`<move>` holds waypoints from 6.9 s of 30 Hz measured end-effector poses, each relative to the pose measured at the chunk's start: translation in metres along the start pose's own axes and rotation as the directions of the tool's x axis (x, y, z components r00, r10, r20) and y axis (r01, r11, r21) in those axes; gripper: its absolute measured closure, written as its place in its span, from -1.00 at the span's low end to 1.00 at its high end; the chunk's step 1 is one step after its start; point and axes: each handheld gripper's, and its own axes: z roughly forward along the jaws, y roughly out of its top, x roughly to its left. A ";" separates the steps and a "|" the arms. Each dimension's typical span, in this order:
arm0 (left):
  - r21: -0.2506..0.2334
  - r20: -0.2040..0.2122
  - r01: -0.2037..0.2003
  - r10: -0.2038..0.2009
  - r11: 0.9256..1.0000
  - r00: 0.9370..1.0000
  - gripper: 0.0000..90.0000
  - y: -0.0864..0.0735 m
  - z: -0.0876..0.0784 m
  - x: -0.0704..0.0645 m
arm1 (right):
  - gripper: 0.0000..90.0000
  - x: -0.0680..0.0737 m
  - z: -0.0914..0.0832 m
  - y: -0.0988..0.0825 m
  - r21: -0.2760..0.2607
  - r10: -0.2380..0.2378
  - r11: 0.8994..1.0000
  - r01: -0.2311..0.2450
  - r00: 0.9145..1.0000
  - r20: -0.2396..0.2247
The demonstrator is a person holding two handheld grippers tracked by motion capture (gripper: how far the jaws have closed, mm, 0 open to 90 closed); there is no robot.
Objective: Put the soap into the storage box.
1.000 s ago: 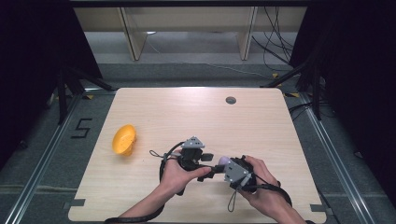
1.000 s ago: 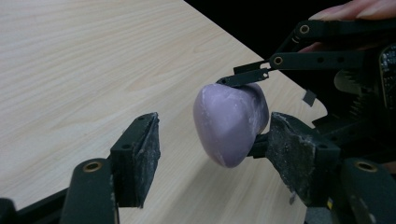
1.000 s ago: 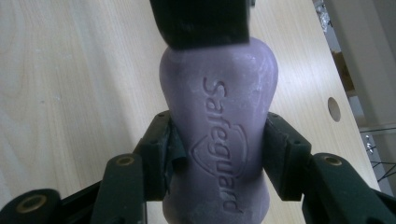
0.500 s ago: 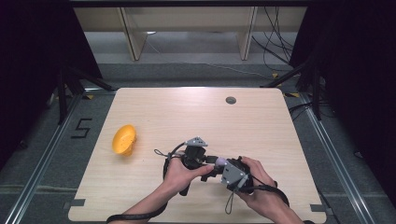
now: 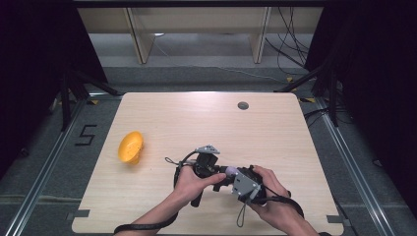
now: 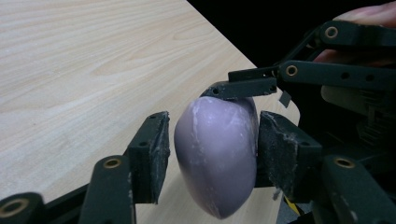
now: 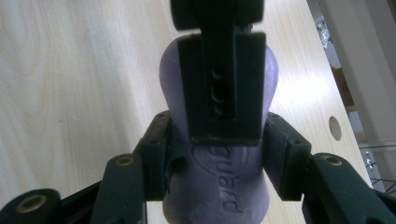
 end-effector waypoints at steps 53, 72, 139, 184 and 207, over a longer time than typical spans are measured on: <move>-0.076 -0.168 -0.101 0.087 0.992 0.982 0.30 0.002 -0.041 0.006 | -0.27 -0.009 -0.016 -0.024 -0.065 0.067 0.996 -0.065 0.997 0.034; -0.121 -0.342 -0.133 0.085 0.984 0.936 0.31 -0.009 -0.092 0.025 | -0.27 -0.013 -0.017 -0.045 -0.046 0.176 0.983 -0.175 0.984 0.017; -0.280 -0.785 -0.078 -0.181 0.957 0.593 0.31 -0.028 -0.218 0.118 | -0.24 -0.017 -0.010 -0.053 -0.018 0.195 0.981 -0.195 0.981 0.008; -0.250 -0.833 -0.060 -0.183 0.967 0.522 0.30 -0.039 -0.197 0.162 | -0.25 -0.014 -0.006 -0.053 0.011 0.189 0.982 -0.188 0.981 -0.035; -0.188 -0.818 0.079 -0.201 0.979 0.539 0.29 -0.058 -0.196 0.167 | -0.25 -0.013 -0.006 -0.053 0.016 0.194 0.981 -0.194 0.980 -0.042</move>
